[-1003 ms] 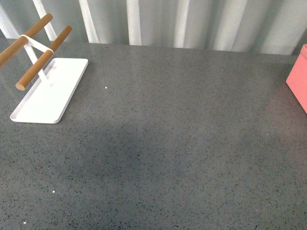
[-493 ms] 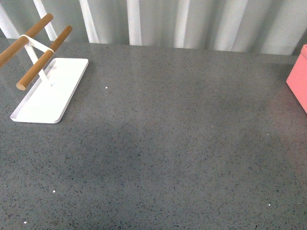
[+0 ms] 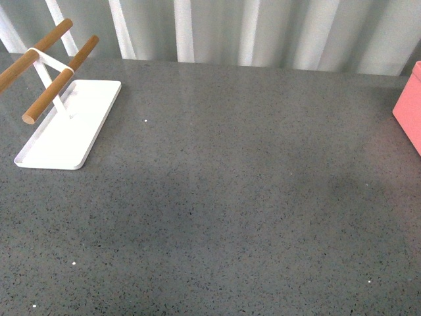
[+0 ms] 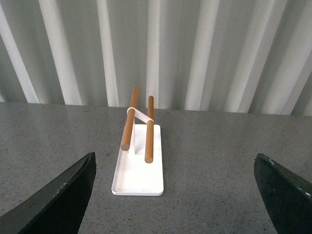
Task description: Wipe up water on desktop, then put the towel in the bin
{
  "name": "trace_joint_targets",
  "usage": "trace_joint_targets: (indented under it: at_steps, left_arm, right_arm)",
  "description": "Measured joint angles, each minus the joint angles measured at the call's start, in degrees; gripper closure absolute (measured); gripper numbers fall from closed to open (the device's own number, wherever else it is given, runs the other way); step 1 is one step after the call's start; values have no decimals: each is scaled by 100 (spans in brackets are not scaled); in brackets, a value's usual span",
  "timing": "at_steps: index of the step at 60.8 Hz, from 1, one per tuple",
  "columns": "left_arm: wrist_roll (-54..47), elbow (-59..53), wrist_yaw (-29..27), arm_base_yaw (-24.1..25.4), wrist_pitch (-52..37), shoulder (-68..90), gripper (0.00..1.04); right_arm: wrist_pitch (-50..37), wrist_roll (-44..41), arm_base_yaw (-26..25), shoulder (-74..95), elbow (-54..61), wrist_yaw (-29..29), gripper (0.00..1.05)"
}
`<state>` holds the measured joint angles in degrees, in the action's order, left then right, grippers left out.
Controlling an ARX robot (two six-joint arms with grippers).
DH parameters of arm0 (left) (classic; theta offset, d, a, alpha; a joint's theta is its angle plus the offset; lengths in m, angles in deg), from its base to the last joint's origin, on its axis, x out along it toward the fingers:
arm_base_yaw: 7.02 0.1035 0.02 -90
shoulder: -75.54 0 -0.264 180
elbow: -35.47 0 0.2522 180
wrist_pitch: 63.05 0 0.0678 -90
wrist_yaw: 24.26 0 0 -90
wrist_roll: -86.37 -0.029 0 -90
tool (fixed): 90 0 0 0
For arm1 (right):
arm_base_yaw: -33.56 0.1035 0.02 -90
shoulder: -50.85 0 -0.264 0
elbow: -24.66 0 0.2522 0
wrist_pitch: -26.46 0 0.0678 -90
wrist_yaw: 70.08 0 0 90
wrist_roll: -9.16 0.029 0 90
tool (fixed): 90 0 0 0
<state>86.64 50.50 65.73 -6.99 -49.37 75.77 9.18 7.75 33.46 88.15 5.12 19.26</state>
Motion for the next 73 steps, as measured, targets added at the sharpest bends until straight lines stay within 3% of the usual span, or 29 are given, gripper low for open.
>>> trace_joint_targets:
  at_steps: [73]
  left_arm:
    - [0, 0, 0, 0, 0, -2, 7]
  right_arm:
    - [2055, 66, 0, -2699, 442, 44, 102]
